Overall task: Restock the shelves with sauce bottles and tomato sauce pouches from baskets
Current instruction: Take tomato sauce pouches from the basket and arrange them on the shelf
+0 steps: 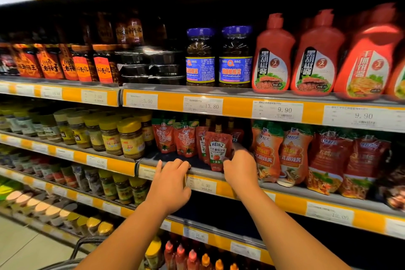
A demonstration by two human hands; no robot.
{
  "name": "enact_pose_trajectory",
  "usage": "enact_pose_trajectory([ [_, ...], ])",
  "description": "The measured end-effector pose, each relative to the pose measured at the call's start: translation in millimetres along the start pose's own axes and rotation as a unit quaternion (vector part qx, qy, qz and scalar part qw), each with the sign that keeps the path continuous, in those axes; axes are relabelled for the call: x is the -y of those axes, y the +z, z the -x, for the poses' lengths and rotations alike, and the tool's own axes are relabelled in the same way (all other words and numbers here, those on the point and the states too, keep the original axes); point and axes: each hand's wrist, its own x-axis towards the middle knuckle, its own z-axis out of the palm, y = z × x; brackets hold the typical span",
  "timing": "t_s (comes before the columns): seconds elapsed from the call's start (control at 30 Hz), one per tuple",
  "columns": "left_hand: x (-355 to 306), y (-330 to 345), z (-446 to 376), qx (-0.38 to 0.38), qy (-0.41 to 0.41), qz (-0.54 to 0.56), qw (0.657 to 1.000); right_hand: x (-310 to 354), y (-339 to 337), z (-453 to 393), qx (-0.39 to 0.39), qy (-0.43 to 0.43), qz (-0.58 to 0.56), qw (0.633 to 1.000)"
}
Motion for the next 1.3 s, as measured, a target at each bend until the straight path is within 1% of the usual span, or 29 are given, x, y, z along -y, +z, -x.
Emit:
enact_pose_trajectory([
  [0.2, 0.7, -0.5, -1.3, 0.013, -0.003, -0.004, 1.000, -0.7, -9.1, 4.5, 0.004, -0.013, -0.025, 1.000],
  [0.33, 0.7, 0.2, -2.2, 0.018, -0.005, -0.008, 1.000, -0.8, -23.5, 14.2, -0.028, -0.036, -0.029, 0.999],
  [0.43, 0.1, 0.9, -2.8, 0.019, -0.007, -0.007, 1.000, -6.5, -34.5, 29.1, -0.050, -0.104, -0.051, 0.992],
  [0.53, 1.3, 1.5, -3.4, 0.014, -0.008, -0.005, 1.000, -10.6, -48.5, 48.0, -0.057, -0.162, -0.117, 0.978],
  [0.63, 3.6, 0.2, -4.9, 0.018, -0.010, -0.001, 1.000, -12.3, -54.0, 66.6, -0.054, -0.208, -0.128, 0.968],
  [0.73, 3.6, -6.2, -7.8, 0.036, 0.000, -0.013, 0.999, -14.3, -46.1, 85.1, 0.003, -0.226, -0.104, 0.969],
  [0.83, 4.9, -14.9, -1.8, 0.045, 0.006, 0.003, 0.999, -17.2, -29.2, 104.9, 0.076, -0.231, -0.078, 0.967],
  [0.87, 7.5, -16.5, 5.6, 0.034, 0.005, 0.019, 0.999, -17.3, -23.0, 111.3, 0.096, -0.231, -0.071, 0.966],
  [0.93, 16.7, -15.5, 28.5, -0.013, -0.010, 0.071, 0.997, -17.1, -9.1, 123.1, 0.129, -0.231, -0.062, 0.962],
  [1.0, 30.8, -11.2, 58.9, -0.051, -0.042, 0.128, 0.990, -14.2, 5.9, 133.0, 0.157, -0.221, -0.062, 0.961],
  [1.17, 69.2, 3.0, 151.5, -0.092, -0.156, 0.220, 0.959, 2.9, 54.6, 156.9, 0.217, -0.223, -0.067, 0.948],
  [1.23, 85.0, 5.3, 185.7, -0.108, -0.198, 0.239, 0.944, 12.2, 79.2, 168.7, 0.243, -0.222, -0.066, 0.942],
  [1.3, 100.5, 6.3, 217.9, -0.117, -0.239, 0.236, 0.935, 22.6, 105.8, 183.4, 0.277, -0.212, -0.066, 0.935],
])
